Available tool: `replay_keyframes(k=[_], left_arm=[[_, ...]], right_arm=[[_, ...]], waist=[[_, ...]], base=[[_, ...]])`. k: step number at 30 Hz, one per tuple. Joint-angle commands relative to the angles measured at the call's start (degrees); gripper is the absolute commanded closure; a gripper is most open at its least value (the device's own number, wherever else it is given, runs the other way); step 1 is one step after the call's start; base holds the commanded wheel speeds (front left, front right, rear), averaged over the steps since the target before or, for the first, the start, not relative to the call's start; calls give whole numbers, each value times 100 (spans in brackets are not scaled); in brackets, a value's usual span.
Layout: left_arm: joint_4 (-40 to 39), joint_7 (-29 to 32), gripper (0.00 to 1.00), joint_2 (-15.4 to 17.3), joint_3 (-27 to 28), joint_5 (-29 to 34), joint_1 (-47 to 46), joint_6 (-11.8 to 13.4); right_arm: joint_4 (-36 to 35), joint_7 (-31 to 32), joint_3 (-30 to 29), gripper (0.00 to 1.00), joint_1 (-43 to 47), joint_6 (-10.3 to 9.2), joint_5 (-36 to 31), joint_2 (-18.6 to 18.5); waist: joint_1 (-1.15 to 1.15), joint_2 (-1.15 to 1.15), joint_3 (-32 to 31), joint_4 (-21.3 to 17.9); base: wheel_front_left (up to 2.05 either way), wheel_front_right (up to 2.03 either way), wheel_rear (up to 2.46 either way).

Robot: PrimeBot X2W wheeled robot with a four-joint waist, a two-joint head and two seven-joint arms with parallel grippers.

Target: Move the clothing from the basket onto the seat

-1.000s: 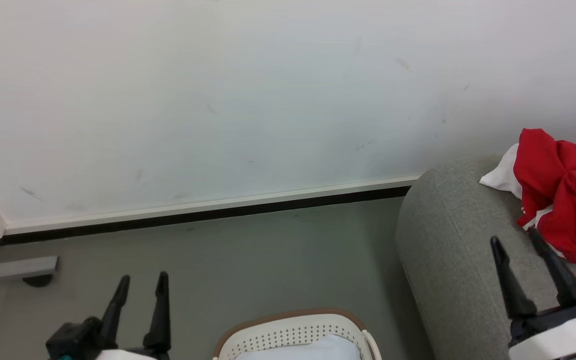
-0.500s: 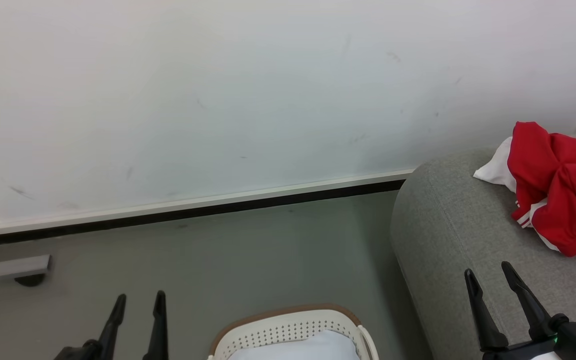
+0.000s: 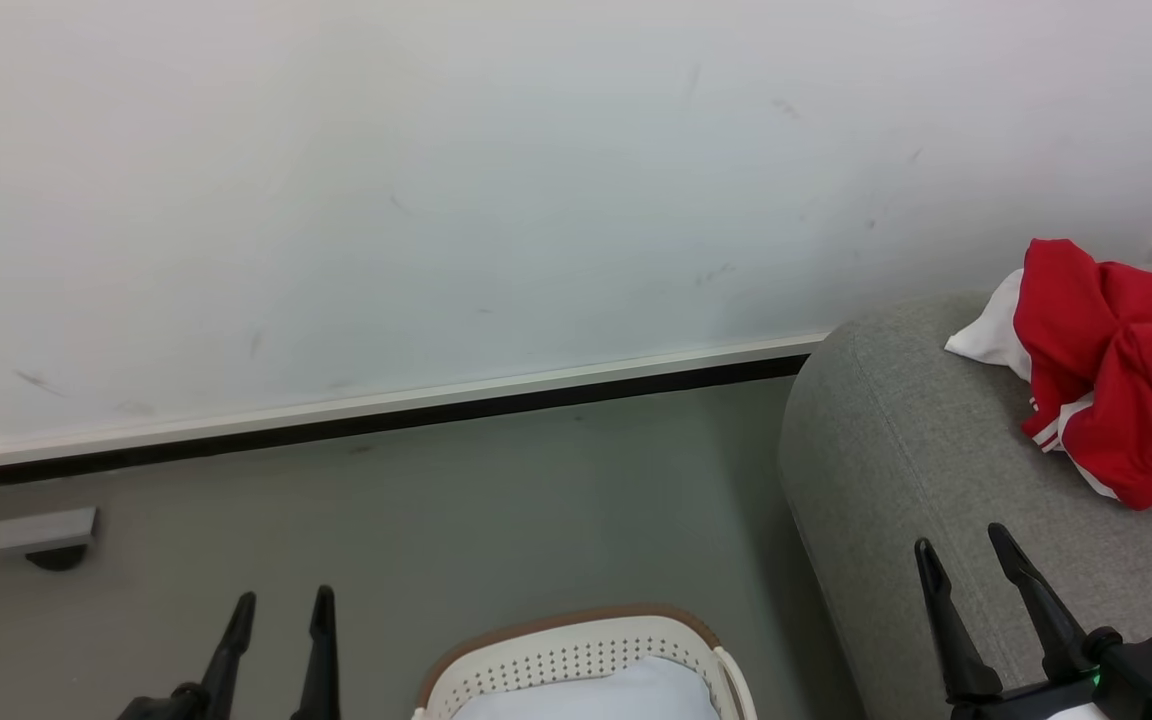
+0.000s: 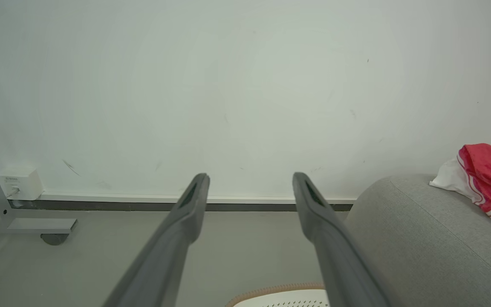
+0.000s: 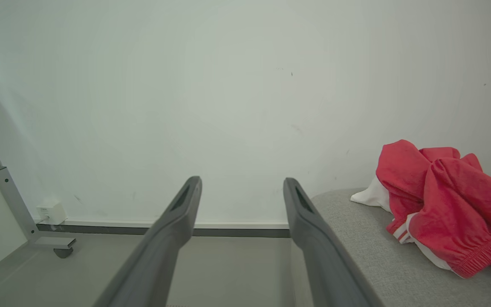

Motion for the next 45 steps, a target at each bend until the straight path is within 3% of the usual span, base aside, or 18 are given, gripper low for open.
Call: replay_keyframes(k=[1, 21, 22, 27, 45], left_arm=[[12, -2, 0, -21, 31, 54, -3, -32], [20, -2, 0, -60, 61, 100, 7, 6], [17, 0, 100, -70, 38, 54, 0, 4], [256, 24, 100, -107, 23, -2, 45, 3], [364, 530, 100, -96, 192, -1890, -217, -91]], right_arm=[[20, -16, 7, 0, -50, -13, 6, -13], [106, -16, 31, 0, -87, -13, 144, -12], [84, 0, 34, 100, -40, 0, 119, 5], [276, 27, 64, 100, 106, 0, 167, 80], [331, 458, -284, 100, -25, -2, 1899, 154]], waist=[[0, 0, 5, 0], [0, 0, 75, 14], [1, 0, 77, 15], [1, 0, 80, 18], [1, 0, 100, 129]], base=[[0, 0, 0], [0, 0, 0], [0, 0, 0], [0, 0, 0], [0, 0, 0]])
